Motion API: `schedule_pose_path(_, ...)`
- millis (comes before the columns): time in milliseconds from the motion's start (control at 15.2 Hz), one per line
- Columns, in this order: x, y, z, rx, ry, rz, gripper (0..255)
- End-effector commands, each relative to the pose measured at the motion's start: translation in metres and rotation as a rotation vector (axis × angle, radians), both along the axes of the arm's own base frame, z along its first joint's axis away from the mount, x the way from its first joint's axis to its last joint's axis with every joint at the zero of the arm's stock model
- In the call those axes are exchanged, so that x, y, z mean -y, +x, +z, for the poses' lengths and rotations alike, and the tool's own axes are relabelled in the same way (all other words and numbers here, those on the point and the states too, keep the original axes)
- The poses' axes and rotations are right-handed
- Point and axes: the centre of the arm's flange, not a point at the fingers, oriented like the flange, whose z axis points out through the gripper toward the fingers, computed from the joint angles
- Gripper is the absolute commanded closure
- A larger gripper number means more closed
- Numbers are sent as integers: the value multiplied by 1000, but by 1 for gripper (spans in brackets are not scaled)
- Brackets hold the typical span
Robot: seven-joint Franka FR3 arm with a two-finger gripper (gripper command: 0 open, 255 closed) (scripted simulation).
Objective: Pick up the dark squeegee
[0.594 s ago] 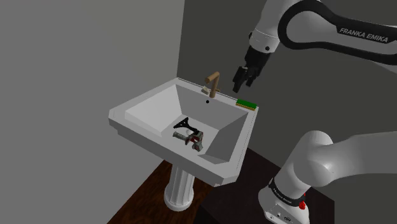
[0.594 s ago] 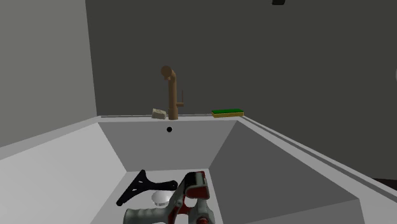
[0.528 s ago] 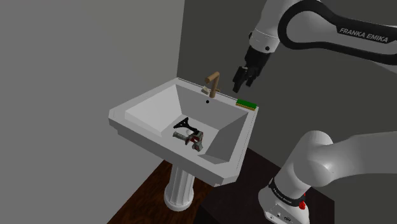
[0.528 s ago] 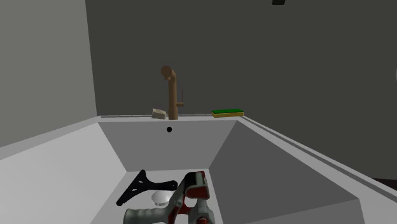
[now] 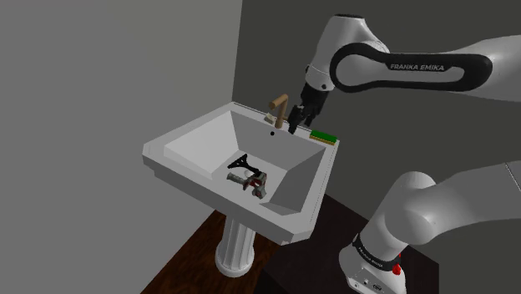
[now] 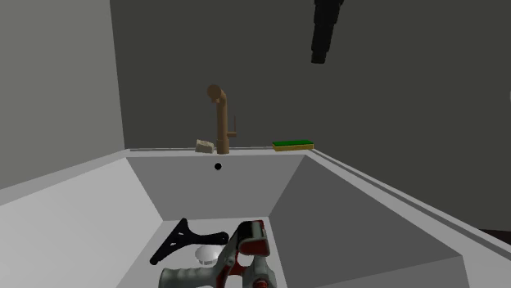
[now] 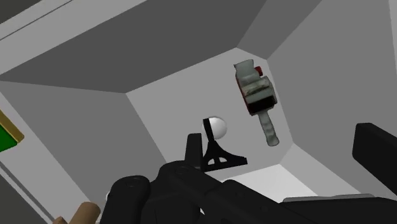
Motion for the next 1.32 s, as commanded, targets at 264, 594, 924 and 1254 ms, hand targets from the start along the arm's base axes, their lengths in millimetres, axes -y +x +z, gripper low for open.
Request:
schedule_pose_path(264, 19, 43, -62, 9, 7, 7, 0)
schedule_pose_path(594, 34, 80, -114, 15, 14, 12, 0)
schedule_pose_path(924, 48, 117, -167, 20, 20, 17, 0)
schedule_pose_path(1254, 61, 154, -219, 25, 26, 22, 0)
